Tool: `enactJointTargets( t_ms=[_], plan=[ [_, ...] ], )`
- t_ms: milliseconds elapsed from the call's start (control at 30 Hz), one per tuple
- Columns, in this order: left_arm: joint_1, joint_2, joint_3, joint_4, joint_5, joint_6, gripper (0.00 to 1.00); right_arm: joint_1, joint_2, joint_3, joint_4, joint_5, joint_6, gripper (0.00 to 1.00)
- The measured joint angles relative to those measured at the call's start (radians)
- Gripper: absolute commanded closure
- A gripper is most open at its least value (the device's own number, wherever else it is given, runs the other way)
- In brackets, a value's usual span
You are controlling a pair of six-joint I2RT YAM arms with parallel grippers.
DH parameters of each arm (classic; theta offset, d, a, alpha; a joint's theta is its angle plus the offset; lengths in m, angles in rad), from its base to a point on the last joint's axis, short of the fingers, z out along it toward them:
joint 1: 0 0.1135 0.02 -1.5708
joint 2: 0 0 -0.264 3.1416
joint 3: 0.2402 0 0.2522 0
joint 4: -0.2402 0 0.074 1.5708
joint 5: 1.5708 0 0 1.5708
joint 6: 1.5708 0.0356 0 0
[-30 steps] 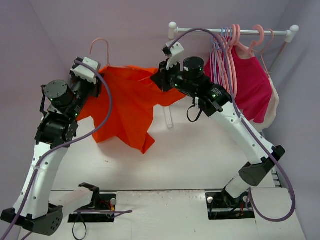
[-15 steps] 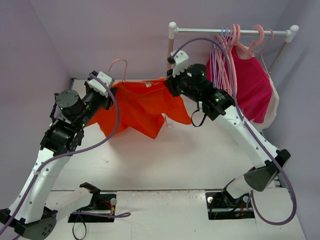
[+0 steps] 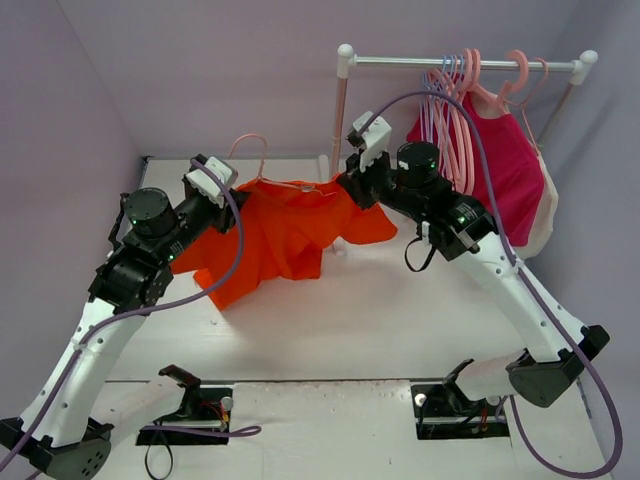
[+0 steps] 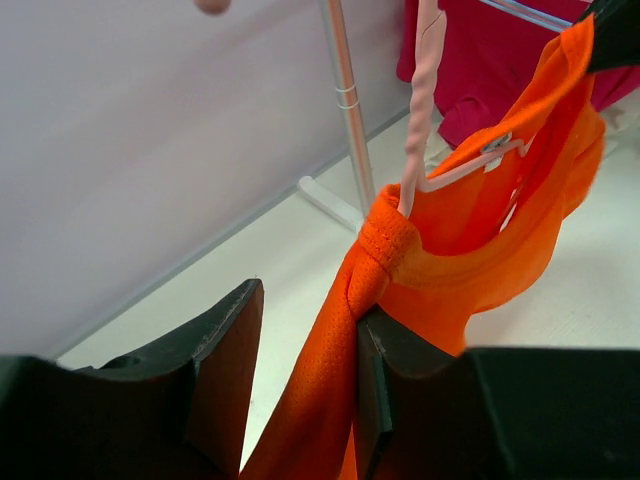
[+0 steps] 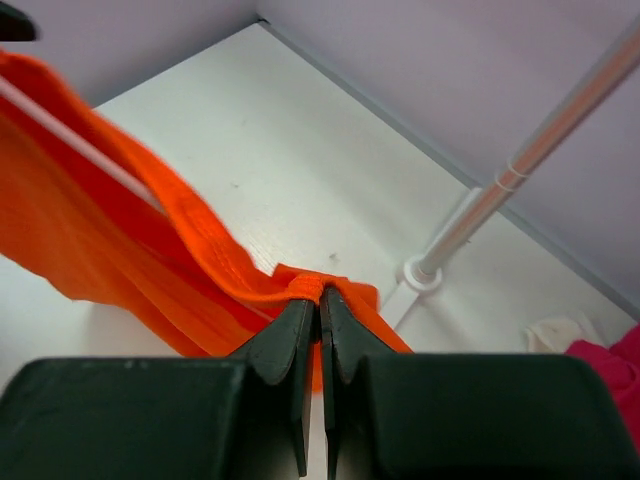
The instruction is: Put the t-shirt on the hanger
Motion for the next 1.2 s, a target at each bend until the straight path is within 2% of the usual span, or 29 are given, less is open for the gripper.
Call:
enactJointTargets(
  t_ms=[300, 500, 667, 867, 1200],
  plan=[
    [0.000, 0.005, -0.084, 0.128, 0.006, -0.087, 1.00, 0.117, 0.068, 0.043, 0.001, -0.010, 0.018, 1.00],
    [0.000, -0.005, -0.150, 0.174, 0.049, -0.124, 1.00, 0.136, 0.075, 0.043, 0.000, 0.006, 0.015, 1.00],
    [0.000, -0.053, -0.228, 0.137, 0.083, -0.123, 1.00, 0.134, 0.054, 0.013, -0.003, 0.063, -0.011, 1.00],
    [0.012, -0.104, -0.235, 0.086, 0.104, -0.109, 1.00, 0.127, 0.009, -0.016, -0.023, 0.078, -0.048, 1.00],
    [0.018, -0.038, -0.220, 0.110, 0.172, -0.125, 1.00, 0.138, 0.045, 0.007, -0.023, -0.024, -0.046, 0.99]
  ],
)
